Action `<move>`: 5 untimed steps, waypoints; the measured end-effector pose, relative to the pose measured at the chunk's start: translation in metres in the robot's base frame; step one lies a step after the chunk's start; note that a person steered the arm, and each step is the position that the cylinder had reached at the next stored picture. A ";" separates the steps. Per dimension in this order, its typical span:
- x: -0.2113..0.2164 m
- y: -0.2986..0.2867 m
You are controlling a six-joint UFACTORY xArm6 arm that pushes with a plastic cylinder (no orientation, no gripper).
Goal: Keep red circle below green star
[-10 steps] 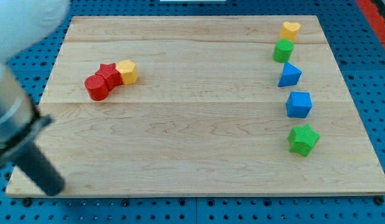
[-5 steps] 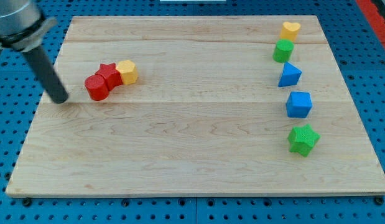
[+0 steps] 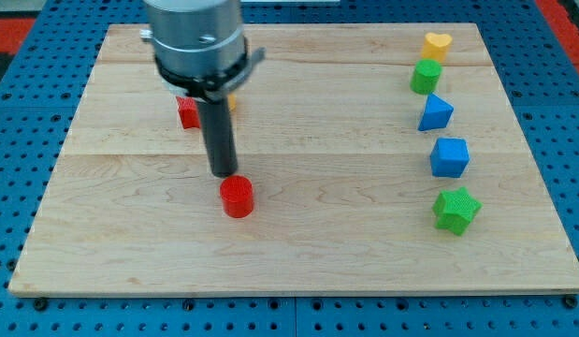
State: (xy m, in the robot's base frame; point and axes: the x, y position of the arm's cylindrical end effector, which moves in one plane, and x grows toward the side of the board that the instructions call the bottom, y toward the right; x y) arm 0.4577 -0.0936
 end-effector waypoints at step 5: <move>0.046 0.131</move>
State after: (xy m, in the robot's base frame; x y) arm 0.5040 0.0375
